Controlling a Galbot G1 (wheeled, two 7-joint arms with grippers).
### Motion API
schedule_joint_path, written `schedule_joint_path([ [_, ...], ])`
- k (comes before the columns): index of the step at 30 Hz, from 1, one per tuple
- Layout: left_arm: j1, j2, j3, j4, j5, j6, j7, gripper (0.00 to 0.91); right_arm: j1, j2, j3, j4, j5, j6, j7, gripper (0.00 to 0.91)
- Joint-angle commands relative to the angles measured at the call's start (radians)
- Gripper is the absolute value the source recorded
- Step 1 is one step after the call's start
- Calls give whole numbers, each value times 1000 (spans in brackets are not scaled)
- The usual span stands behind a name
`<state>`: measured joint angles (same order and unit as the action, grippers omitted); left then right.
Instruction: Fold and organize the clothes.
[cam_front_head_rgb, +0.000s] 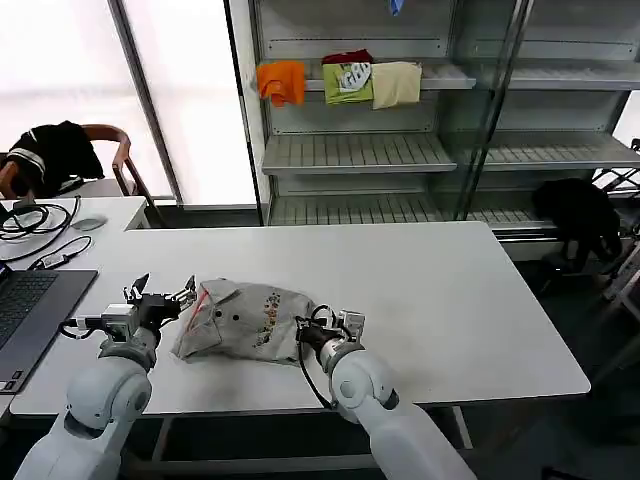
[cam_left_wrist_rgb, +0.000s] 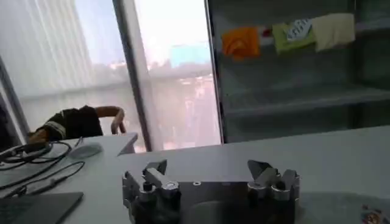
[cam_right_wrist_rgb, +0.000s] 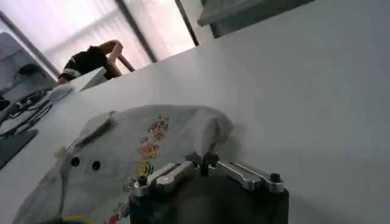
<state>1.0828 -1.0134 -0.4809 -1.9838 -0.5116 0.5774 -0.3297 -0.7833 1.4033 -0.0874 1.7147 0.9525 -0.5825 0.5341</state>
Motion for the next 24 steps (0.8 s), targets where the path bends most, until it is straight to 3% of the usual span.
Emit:
schedule_joint_path([
  [1,-1,-4,3,0,0,0,-2,907,47,-132,-24,22,-4,-1,-48,0],
  [10,-26,-28,34,18,16,0,-6,907,87,-306,17,-20,4,0,-125,0],
  [24,-32,-58,59,20,40,0,-8,907,100,-379,122,-75,-108,2,-191,0],
])
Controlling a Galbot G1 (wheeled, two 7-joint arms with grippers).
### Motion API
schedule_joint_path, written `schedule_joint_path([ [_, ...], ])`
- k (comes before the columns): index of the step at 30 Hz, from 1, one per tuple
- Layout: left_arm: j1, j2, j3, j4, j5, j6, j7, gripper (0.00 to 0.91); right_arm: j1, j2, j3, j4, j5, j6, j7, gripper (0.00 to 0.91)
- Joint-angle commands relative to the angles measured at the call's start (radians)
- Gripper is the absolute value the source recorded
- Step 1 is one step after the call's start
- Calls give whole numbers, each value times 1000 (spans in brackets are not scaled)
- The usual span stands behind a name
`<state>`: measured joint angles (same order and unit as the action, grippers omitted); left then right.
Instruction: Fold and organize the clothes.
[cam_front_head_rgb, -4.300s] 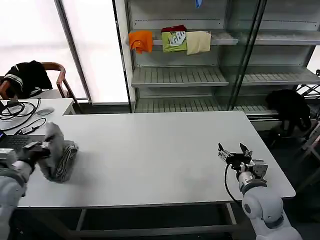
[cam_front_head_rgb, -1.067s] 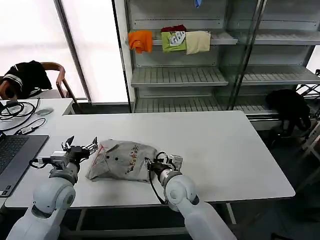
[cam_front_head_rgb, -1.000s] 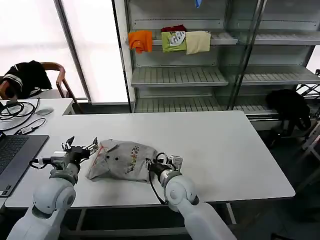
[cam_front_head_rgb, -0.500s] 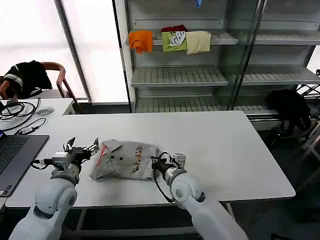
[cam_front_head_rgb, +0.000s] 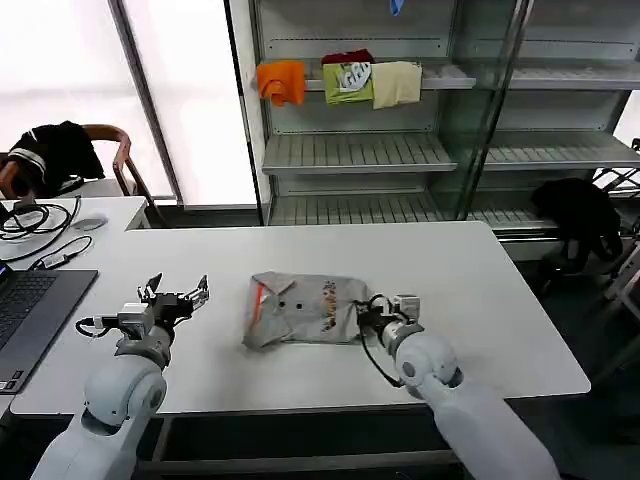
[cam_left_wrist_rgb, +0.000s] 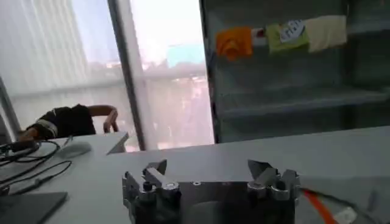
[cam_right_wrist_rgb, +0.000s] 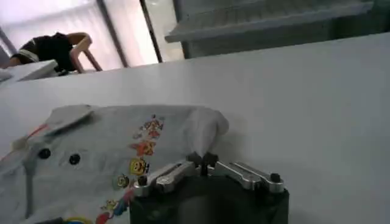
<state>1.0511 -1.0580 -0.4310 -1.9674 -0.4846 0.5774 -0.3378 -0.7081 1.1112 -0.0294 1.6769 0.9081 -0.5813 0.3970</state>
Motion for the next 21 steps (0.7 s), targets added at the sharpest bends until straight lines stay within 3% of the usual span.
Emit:
schedule_joint_path([
  [1,0,-14,9,5,15,0,1,907,27,-88,67,-41,-69,1,-58,0],
  [4,-4,-14,4,8,15,0,1,907,25,-93,68,-40,-85,0,-66,0],
  [5,-5,-14,3,9,14,0,0,907,21,-94,69,-38,-118,1,-74,111],
  [6,-6,-14,2,10,14,0,0,907,18,-93,71,-38,-135,1,-82,907],
  [9,-3,-18,0,11,15,-1,0,907,6,-89,84,-32,-186,1,-95,907],
  [10,-1,-22,0,8,14,-1,1,907,-7,-84,98,-27,-280,3,-125,907],
  [14,3,-27,2,5,14,-1,1,907,-44,-68,139,32,-474,6,-153,907],
  [21,8,-29,11,1,14,-1,5,907,-58,-2,155,117,-558,71,-150,907],
])
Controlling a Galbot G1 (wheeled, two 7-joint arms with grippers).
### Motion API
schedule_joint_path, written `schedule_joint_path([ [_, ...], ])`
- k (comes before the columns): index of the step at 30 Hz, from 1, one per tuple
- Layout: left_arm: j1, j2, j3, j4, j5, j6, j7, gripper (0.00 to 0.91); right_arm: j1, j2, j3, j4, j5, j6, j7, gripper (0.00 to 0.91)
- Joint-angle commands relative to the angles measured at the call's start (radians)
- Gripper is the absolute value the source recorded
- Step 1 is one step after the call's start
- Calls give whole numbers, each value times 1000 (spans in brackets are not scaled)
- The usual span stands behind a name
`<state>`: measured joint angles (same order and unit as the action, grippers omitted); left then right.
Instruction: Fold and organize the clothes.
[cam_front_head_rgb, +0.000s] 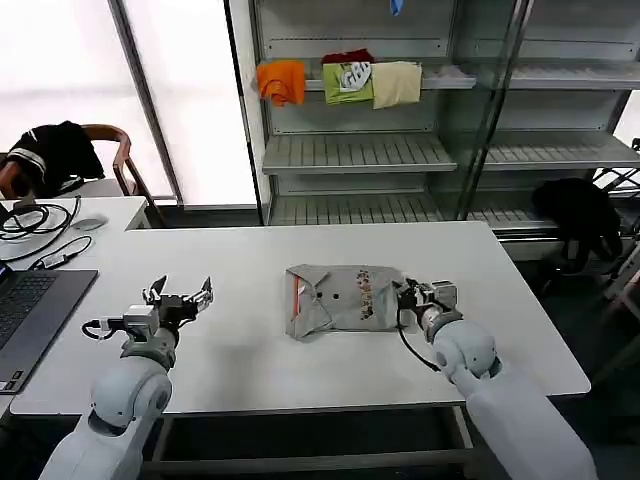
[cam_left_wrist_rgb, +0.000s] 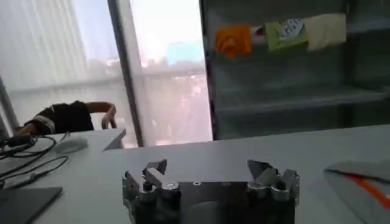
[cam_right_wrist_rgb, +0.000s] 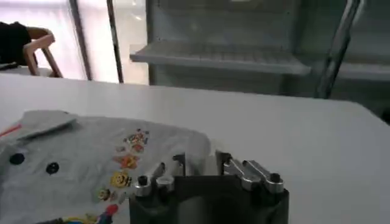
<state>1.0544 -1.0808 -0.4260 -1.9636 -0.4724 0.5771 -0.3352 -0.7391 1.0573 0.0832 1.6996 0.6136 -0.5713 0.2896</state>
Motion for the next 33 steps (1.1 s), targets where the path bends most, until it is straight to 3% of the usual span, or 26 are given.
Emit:
schedule_joint_path([
  [1,7,-10,8,-3,1,0,2,907,-23,66,38,90,-260,67,-41,907],
  [5,16,-17,9,-10,2,0,3,907,-3,135,24,33,-223,68,-13,907],
  [12,34,-4,-6,-15,0,-1,8,907,3,239,32,-62,-13,44,79,907],
  [25,34,-8,11,3,1,-1,16,907,6,287,44,-143,67,36,122,907],
  [33,33,-6,15,7,2,-1,18,907,12,287,52,-197,79,43,118,907],
])
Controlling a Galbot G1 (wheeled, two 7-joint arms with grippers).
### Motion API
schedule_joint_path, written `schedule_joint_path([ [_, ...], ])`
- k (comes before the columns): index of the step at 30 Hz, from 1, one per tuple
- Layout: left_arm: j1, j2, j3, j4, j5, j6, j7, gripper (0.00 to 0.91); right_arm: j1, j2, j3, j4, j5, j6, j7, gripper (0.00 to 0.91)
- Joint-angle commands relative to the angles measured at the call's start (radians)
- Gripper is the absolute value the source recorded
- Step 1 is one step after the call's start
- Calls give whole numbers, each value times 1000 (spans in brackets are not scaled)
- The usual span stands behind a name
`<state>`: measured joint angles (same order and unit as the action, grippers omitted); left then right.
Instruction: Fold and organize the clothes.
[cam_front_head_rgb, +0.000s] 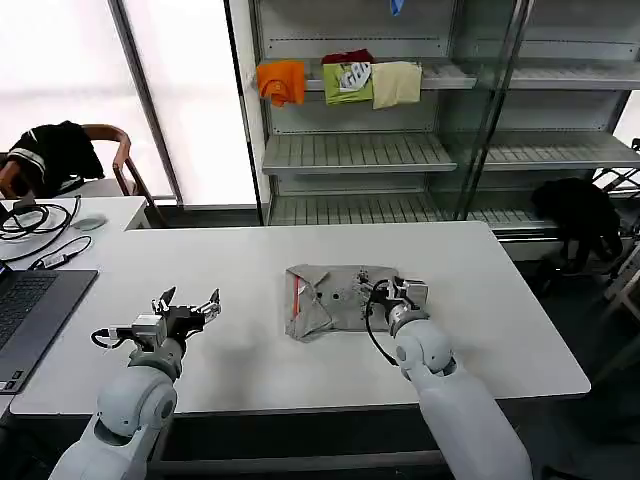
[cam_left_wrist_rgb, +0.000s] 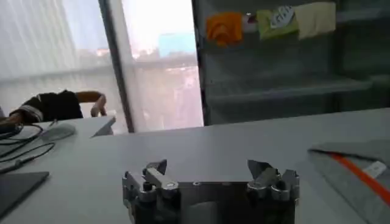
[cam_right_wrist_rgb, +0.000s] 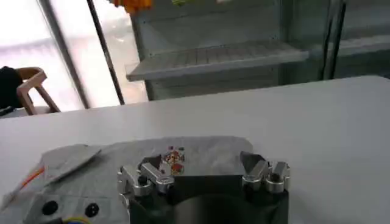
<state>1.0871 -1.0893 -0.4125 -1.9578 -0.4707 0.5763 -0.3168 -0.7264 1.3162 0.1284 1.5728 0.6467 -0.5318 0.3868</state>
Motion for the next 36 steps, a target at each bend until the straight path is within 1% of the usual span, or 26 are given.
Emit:
schedule_joint_path([
  [1,0,3,1,2,0,0,0,907,-6,25,8,-63,44,4,18,907],
  [6,3,-4,6,5,5,0,0,907,-27,1,11,7,38,5,6,907],
  [7,5,-5,7,3,7,0,0,907,-37,-3,11,29,18,10,1,907],
  [8,7,-6,8,1,9,0,-1,907,-51,-16,6,64,14,8,-6,907],
  [9,8,-6,9,0,10,0,-1,907,-52,-20,4,70,15,7,-6,907],
  [10,8,-6,8,-2,10,0,-1,907,-69,-31,-3,107,18,-1,-4,907],
  [13,11,-4,3,-13,9,1,-2,907,-93,-40,-6,167,54,-26,20,907],
  [14,15,-4,2,-18,9,0,-2,907,-102,-41,-3,201,81,-46,41,907],
  [18,24,-12,5,-21,14,0,-3,907,-128,-74,-11,280,110,-48,69,907],
  [23,26,-18,8,-22,15,0,-3,907,-145,-111,-13,294,134,-48,79,907],
  [28,27,-17,10,-25,15,0,-3,907,-184,-117,-15,306,157,-48,99,907],
  [36,30,-14,10,-22,13,0,-1,907,-246,-126,-14,322,153,-47,97,907],
])
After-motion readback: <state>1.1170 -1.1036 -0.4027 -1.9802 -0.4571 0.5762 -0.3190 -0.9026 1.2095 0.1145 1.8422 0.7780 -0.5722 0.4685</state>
